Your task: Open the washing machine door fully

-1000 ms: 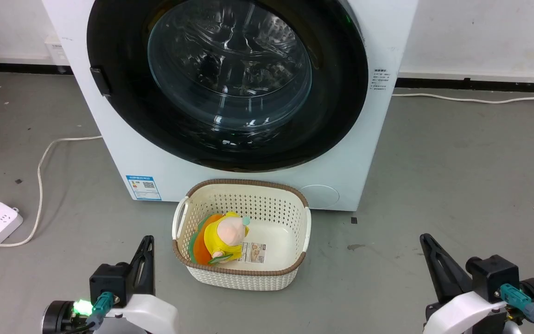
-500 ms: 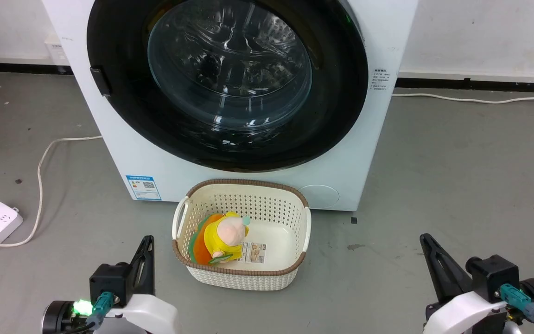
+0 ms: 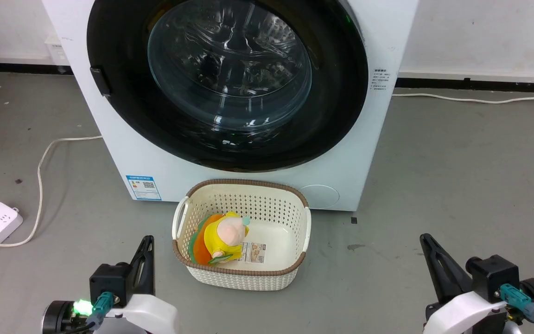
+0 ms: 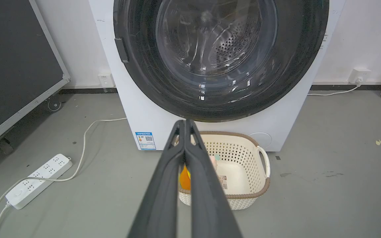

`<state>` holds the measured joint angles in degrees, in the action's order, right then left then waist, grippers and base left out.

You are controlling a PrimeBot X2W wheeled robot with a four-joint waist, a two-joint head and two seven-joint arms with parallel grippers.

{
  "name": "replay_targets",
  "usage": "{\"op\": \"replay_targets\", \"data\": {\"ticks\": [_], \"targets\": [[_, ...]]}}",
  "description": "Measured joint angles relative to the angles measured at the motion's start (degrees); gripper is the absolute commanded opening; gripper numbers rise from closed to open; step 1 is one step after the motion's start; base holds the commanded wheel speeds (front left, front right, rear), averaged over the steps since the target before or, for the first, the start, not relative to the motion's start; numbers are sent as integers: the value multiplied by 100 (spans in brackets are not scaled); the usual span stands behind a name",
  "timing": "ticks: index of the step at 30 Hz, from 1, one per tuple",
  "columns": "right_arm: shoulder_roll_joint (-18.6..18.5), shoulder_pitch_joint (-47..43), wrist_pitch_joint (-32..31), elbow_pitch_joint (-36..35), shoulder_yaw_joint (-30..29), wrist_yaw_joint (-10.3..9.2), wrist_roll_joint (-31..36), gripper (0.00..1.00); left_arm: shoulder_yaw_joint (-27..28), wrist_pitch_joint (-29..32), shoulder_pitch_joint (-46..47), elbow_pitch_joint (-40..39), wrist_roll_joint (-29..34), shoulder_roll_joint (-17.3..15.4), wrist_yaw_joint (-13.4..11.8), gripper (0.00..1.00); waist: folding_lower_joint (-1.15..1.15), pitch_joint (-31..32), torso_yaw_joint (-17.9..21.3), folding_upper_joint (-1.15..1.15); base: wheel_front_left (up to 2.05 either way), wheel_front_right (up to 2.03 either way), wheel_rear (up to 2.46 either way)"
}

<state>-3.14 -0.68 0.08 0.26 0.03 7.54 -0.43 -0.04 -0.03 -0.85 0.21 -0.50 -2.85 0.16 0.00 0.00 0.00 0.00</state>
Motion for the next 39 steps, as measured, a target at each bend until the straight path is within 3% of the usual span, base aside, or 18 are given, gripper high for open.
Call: {"op": "replay_targets", "data": {"ticks": [8,9,39], "targets": [[0,0,0,0,0,0,0,0,0,0,0,0,0,0,0,0,0,0,0,0,0,0,0],[0,-1,0,1,1,0,-1,100,0,0,-1,1,-1,0,0,100,0,0,0,0,0,0,0],[-9,160,263,-55,0,0,-91,100,-104,-263,10,-41,-19,1,0,100,0,-227,-32,0,0,0,0]]}}
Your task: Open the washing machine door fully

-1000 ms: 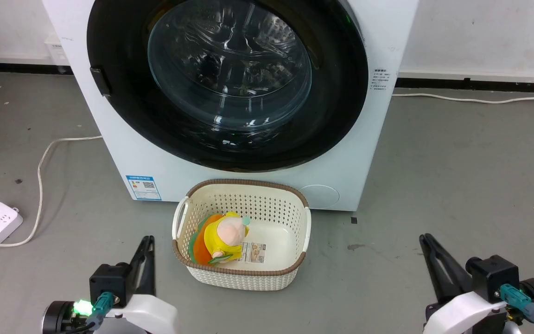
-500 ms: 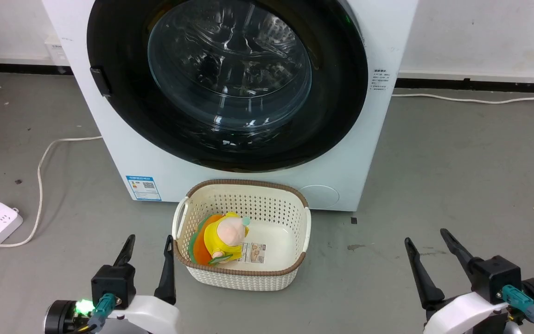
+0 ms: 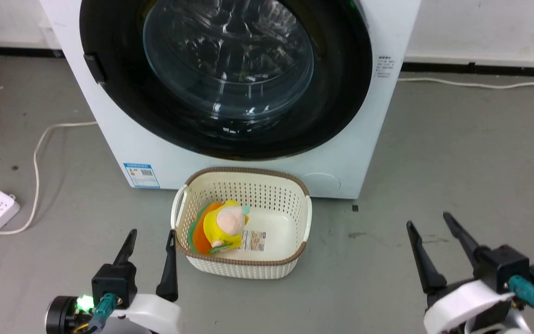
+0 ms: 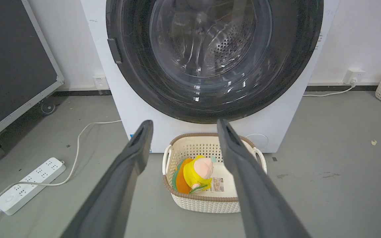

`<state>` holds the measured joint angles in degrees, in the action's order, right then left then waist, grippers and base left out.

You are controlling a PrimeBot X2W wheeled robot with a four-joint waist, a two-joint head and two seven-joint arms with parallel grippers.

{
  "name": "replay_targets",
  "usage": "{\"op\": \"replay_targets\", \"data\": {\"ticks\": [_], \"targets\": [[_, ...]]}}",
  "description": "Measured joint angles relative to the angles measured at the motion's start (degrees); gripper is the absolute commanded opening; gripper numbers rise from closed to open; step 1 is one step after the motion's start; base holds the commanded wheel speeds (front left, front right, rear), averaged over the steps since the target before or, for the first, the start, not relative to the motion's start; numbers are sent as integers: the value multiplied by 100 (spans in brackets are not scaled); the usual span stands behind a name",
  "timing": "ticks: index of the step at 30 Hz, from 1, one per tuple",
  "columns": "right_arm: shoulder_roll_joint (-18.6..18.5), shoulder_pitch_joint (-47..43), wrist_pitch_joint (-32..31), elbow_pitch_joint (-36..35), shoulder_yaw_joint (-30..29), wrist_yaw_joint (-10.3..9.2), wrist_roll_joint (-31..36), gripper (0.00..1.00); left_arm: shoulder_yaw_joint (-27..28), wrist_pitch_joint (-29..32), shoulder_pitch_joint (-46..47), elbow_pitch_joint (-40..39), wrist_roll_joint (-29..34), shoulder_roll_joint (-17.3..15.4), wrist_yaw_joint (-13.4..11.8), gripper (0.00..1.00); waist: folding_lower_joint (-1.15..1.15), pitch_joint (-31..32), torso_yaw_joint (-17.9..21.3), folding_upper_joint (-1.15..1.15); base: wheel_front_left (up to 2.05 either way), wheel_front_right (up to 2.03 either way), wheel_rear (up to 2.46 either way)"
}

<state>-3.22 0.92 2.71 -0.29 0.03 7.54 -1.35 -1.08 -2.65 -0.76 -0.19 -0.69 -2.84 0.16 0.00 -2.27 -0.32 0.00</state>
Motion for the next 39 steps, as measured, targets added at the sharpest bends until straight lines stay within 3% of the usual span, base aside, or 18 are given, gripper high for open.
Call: {"op": "replay_targets", "data": {"ticks": [11,23,25,39], "targets": [[-113,660,45,30,-14,0,-428,100,-34,-113,198,-81,-9,0,1,100,0,-356,-96,0,0,0,0],[-169,1552,-134,193,-264,0,-1436,100,-81,-255,339,-188,-9,0,2,100,0,-670,-223,0,0,0,0],[-166,1701,-202,272,-358,0,-1573,1,-87,-297,347,-201,-9,-1,2,100,0,-719,-241,0,0,0,0],[-99,3038,-951,964,-905,0,-2495,0,-185,-454,612,-314,-51,0,9,100,0,-1180,-391,0,0,0,0]]}}
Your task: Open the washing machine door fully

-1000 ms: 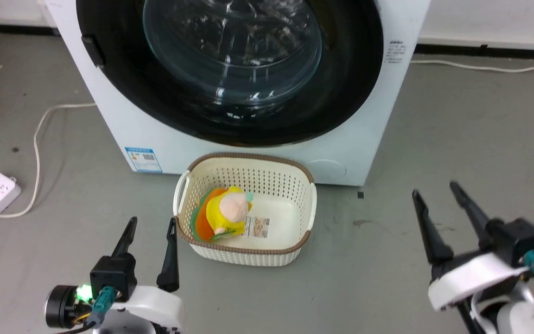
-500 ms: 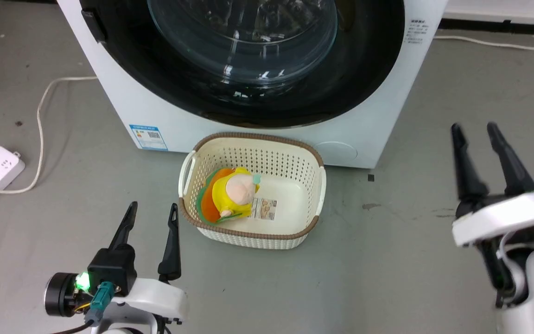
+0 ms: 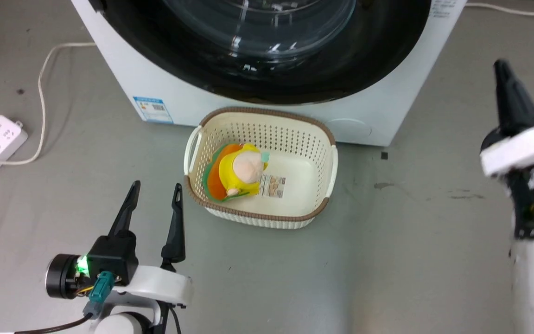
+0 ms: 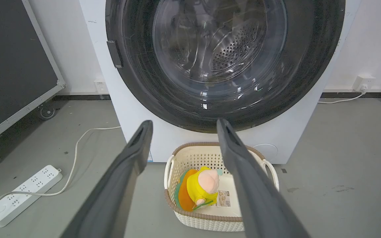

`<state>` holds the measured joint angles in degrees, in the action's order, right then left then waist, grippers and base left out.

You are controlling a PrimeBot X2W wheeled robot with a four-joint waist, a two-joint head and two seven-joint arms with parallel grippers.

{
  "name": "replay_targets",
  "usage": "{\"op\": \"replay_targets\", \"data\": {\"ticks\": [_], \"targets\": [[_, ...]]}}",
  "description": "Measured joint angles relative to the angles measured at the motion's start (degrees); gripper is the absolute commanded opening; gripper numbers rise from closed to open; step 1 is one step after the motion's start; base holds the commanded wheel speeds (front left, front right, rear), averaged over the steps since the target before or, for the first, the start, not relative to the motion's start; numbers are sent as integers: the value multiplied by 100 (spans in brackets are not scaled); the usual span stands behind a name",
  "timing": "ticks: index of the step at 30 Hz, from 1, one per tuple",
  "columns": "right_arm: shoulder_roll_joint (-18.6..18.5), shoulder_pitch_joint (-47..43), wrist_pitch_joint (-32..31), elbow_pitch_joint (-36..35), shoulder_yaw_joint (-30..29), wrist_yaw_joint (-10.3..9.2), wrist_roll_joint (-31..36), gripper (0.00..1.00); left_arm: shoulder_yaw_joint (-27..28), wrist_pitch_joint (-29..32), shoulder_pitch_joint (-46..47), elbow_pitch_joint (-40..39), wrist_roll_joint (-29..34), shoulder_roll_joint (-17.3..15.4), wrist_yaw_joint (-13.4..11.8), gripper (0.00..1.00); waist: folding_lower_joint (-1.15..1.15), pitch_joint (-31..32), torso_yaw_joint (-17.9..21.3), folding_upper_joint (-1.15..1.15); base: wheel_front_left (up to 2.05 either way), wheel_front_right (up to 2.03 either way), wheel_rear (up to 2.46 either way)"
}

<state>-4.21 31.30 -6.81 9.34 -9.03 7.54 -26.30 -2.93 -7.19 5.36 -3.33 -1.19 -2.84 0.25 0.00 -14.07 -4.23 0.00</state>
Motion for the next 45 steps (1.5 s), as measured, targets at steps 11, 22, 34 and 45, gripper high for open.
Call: {"op": "replay_targets", "data": {"ticks": [11,22,34,45], "targets": [[49,1322,-670,1063,-716,-1,-558,0,-36,-151,187,-49,-13,0,1,100,0,-361,-219,0,0,0,0],[-73,2476,-1270,1948,-1260,-2,-680,0,-87,-272,294,-101,-42,0,52,100,0,-705,-480,0,0,0,0],[-369,3979,-2296,3397,-2079,-2,-671,0,-223,-404,424,-220,-49,0,52,100,0,-1039,-725,0,0,0,0],[-660,5058,-2821,4396,-2805,-4,-543,0,-372,-552,642,-257,-105,0,43,100,0,-1404,-907,0,0,0,0]]}}
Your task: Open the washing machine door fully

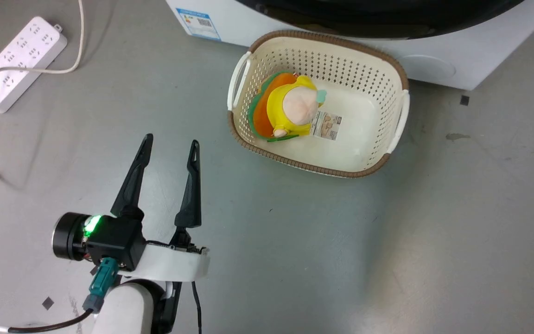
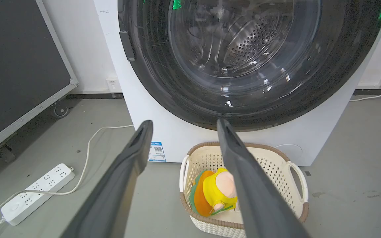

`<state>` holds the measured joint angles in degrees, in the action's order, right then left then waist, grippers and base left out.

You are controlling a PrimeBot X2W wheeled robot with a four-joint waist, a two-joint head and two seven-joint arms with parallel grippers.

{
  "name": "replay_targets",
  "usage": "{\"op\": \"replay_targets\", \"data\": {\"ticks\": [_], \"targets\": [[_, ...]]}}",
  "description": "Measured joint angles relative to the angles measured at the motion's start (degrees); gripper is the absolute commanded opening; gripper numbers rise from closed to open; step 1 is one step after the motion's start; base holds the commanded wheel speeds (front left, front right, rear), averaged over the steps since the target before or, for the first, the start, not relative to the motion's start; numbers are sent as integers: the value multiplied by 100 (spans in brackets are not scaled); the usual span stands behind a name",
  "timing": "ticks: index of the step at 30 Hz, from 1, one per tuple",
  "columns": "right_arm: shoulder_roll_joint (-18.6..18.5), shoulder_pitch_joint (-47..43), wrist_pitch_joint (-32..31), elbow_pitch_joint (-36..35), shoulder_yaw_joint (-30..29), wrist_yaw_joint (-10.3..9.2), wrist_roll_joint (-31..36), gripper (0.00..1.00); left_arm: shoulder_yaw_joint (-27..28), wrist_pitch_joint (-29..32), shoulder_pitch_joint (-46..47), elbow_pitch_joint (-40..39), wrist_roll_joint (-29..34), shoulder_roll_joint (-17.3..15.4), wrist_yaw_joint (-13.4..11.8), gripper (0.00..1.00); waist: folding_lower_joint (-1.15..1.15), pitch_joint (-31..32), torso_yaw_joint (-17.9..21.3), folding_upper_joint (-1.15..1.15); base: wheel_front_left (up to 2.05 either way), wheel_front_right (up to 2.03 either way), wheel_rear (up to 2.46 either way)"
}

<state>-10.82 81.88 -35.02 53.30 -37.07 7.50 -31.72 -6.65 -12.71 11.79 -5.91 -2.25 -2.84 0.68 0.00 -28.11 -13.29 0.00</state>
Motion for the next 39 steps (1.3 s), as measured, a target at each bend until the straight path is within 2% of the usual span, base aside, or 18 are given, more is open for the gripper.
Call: {"op": "replay_targets", "data": {"ticks": [2,3,10,11,15,16,21,26,29,34,39], "targets": [[-60,176,-172,204,-137,-1,0,0,-14,-15,31,-7,-9,0,-7,100,0,-50,-33,0,0,0,0],[-185,424,-498,543,-315,-8,11,0,-32,-57,67,-10,-38,0,-25,100,0,-96,-68,0,0,0,0],[-158,400,-1152,818,-682,-10,-189,0,-60,-155,144,-1,-29,0,-53,100,0,101,-33,0,0,0,0],[40,25,-1408,726,-777,-9,-369,0,-102,-199,121,36,-20,0,-51,100,0,319,25,0,0,0,0],[375,-580,-1679,452,-795,-9,-561,0,-159,-199,-38,131,9,0,-51,100,1,623,106,0,0,0,0],[609,-1029,-1949,130,-695,-9,-713,0,-198,-199,-194,265,4,1,-51,100,1,873,169,0,0,0,0],[755,-1889,-2431,-503,-360,-8,-1096,0,-316,-199,-427,454,-55,0,-52,100,2,1304,242,0,0,0,0],[723,-2642,-2716,-567,524,-8,-2234,0,-415,-200,-699,668,-232,2,-73,100,2,1711,264,0,0,0,0],[744,-3061,-2664,-615,1304,-8,-2971,0,-472,-199,-840,747,-252,2,-101,100,2,1922,277,0,0,0,0],[751,-3785,-2298,-892,2698,-7,-4329,0,-553,-199,-954,800,-297,3,-153,100,2,2187,244,0,0,0,0],[756,-4440,-1755,-1394,4153,-8,-5405,0,-580,-199,-991,816,-289,3,-149,100,1,2340,114,0,0,0,0]]}}
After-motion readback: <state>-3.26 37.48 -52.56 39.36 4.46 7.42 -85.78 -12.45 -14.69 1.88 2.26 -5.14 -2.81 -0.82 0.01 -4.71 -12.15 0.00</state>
